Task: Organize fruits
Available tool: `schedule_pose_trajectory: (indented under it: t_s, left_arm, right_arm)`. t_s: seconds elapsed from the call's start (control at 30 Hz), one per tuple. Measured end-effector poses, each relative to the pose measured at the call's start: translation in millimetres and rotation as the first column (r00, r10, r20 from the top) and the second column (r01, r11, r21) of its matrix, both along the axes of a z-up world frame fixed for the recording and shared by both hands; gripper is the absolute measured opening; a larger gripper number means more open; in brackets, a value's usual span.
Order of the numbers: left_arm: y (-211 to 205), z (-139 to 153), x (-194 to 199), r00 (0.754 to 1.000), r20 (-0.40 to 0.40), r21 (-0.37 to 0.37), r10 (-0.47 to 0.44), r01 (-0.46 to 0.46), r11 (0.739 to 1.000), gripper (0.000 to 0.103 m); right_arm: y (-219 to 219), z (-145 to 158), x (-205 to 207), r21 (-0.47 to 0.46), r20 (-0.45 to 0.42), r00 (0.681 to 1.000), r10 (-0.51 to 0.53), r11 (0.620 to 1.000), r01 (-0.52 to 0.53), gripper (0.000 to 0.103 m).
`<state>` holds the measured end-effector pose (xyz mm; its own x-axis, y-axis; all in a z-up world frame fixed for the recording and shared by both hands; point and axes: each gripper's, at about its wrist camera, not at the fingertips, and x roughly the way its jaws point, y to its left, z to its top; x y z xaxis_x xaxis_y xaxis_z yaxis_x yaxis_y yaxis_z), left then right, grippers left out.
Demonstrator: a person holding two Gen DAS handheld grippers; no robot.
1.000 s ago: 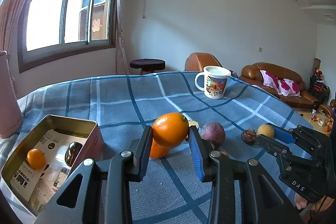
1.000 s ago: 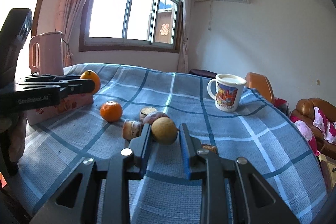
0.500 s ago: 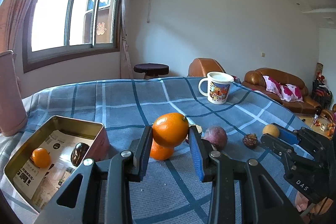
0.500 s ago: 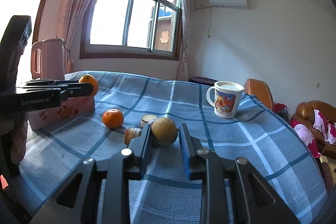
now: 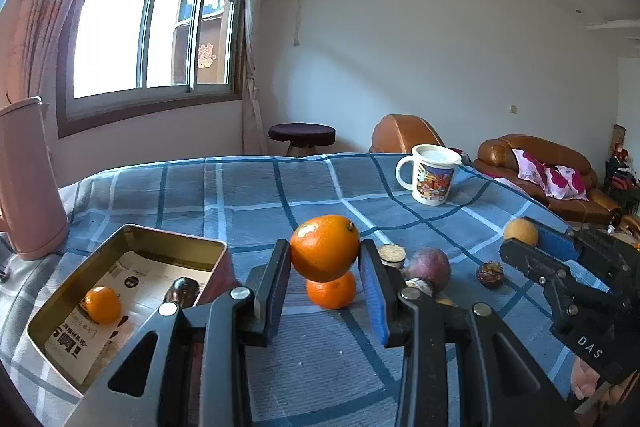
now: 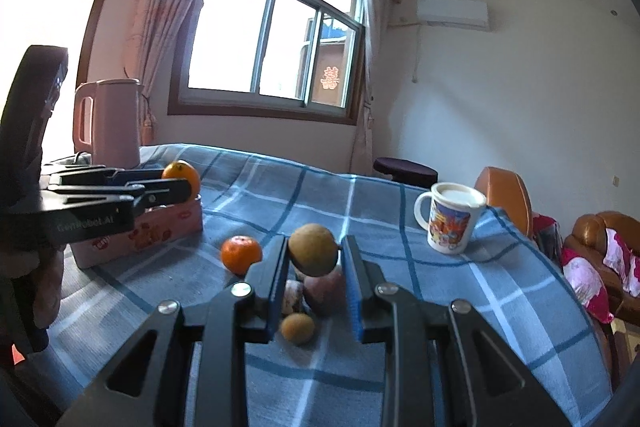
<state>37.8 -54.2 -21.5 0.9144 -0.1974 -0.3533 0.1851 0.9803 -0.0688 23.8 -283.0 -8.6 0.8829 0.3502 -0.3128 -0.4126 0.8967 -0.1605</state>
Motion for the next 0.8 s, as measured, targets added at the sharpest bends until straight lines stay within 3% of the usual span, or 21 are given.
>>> schedule_pose_trajectory:
  t_s: [0.47, 0.8]
  left_arm:
    - [32.0, -0.7, 4.0, 0.996, -0.039, -0.001, 0.084, -0.085, 0.996, 0.037]
    - [61.3, -1.7, 4.0, 0.988, -0.065, -0.015, 0.144, -0.145, 0.989, 0.037]
  right_arm:
    - [39.0, 19.7, 14.9, 0.002, -0.03, 0.996, 0.084, 0.996, -0.084, 0.029]
    - [81.5, 27.0, 21.9, -0.045, -0.036, 0.988, 0.152, 0.987, -0.154, 0.029]
